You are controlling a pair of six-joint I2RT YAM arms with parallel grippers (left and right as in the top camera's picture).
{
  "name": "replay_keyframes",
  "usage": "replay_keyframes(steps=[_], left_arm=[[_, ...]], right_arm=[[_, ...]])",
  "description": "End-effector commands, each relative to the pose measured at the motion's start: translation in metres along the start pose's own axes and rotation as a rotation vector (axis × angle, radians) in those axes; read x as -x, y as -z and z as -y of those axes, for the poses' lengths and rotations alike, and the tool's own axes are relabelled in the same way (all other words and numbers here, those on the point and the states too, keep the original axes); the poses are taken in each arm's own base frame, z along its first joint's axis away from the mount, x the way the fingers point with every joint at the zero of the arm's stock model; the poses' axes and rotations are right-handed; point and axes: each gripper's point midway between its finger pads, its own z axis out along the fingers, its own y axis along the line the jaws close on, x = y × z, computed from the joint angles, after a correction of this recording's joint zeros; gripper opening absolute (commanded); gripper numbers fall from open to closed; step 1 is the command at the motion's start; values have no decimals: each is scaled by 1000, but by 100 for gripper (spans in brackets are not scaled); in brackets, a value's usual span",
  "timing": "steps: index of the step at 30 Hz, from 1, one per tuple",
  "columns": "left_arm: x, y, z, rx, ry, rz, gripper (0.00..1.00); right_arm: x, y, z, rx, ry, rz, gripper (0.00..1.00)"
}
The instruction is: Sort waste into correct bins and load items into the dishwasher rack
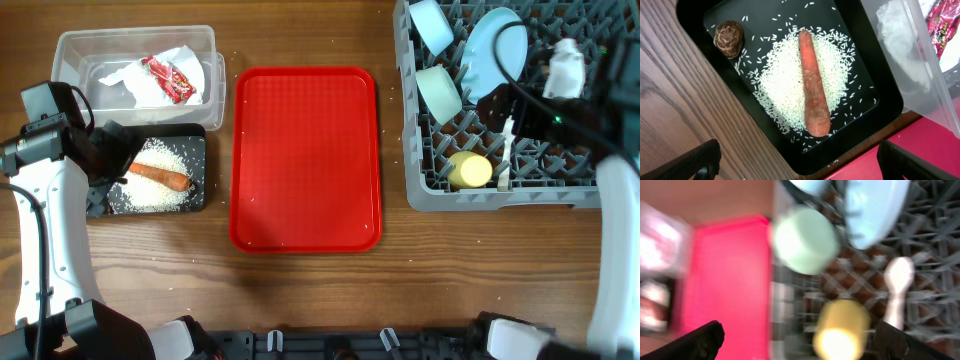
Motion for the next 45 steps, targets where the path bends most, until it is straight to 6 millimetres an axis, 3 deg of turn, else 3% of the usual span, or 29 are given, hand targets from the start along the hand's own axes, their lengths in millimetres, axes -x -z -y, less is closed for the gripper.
replay_keyframes(steps=[1,10,11,17,22,24,29,32,36,40,42,45], left_arm=[[2,0,1,-7,7,-2,100],[2,0,2,-7,7,-2,100],[2,0,1,-7,7,-2,100],[2,0,1,-7,7,-2,100],[2,0,1,-7,7,-2,100],[2,0,1,-7,7,-2,100],[2,0,1,-7,7,-2,100],[2,0,2,-7,7,-2,100],[2,0,1,-7,7,-2,100],[2,0,1,-7,7,-2,100],[2,0,2,-7,7,-2,100],[2,0,1,-7,7,-2,100]], right_arm=[[6,38,-38,143,-503,61,100],[6,40,-39,177,-1837,-44,100],[6,39,-39,175,-1918,-52,100],[6,46,-35,158,-1896,43,100],[-5,51,-55,146,-1810,71,100],[-21,56,-77,178,-1694,-56,100],[-86,67,-61,-18,-1033,-145,100],[-105,78,-52,-73,-845,-154,100],[-110,91,-53,-65,-776,-114,100],[-105,96,-49,-56,-320,-42,100],[-88,95,-55,-3,-32,62,99],[-62,90,-63,38,263,271,100]])
